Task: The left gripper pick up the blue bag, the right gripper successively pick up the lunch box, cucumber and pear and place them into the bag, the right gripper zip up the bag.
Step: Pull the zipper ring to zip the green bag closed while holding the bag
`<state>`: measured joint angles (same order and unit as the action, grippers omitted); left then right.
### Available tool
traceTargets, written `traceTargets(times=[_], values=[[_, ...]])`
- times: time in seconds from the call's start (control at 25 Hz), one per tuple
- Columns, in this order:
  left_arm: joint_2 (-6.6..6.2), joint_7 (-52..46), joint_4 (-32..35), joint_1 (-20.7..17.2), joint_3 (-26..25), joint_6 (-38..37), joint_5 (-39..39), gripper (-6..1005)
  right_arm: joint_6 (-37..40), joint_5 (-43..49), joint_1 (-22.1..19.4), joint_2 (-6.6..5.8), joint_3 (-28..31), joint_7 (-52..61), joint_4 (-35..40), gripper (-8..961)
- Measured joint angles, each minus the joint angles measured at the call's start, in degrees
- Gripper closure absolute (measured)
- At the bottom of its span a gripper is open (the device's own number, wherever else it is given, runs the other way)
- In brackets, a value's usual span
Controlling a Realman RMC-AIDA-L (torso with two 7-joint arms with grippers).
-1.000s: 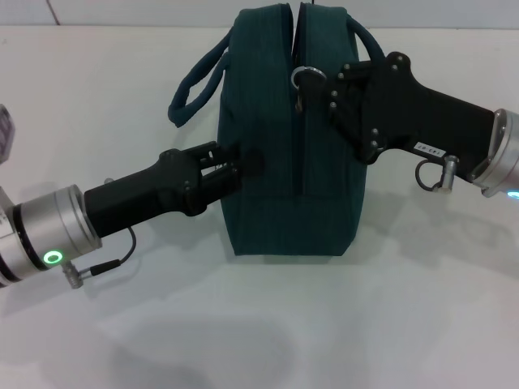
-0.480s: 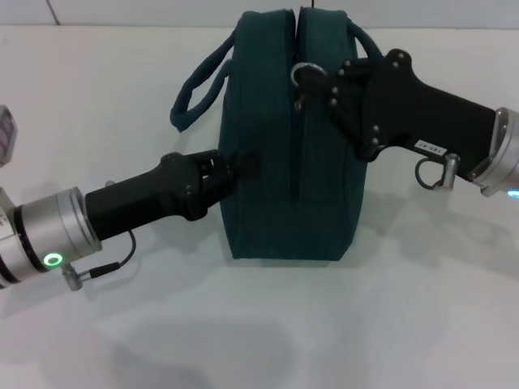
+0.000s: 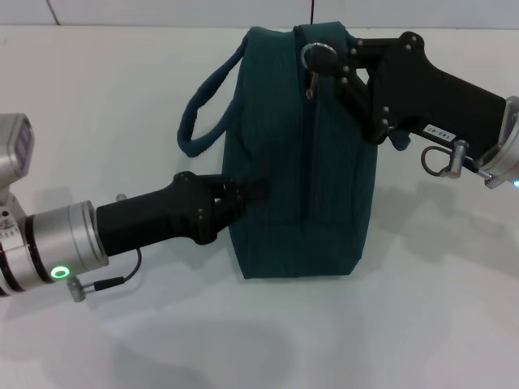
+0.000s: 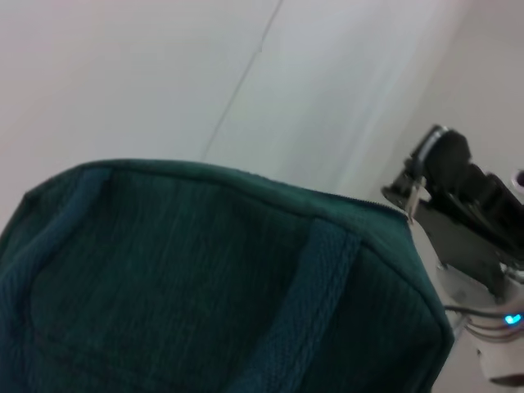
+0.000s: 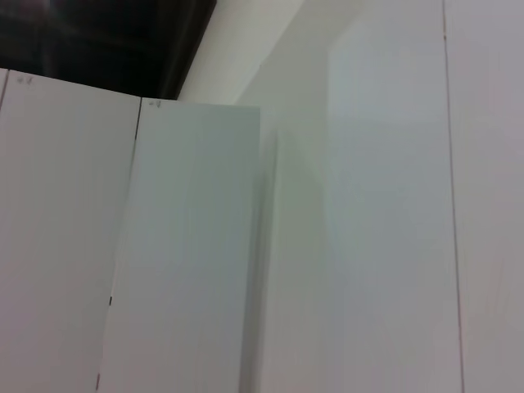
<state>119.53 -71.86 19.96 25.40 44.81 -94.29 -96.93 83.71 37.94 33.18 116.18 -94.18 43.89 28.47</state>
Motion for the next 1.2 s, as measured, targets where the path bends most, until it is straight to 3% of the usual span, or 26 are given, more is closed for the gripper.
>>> traceTargets(times=[0.56,1.2], values=[[-0.47,0.3,0.5,-0.5,5.5,-1.8,-1.9,930,-4.0,-2.1,-0.2,-0.14,0.2,3.0,-0.3,885],[-1.38,2.1,2.9,-2.0,5.7,-6.3,-6.2,931,-11.7,-3.1,0.4,-0.44,0.4,8.1,-0.3,879]])
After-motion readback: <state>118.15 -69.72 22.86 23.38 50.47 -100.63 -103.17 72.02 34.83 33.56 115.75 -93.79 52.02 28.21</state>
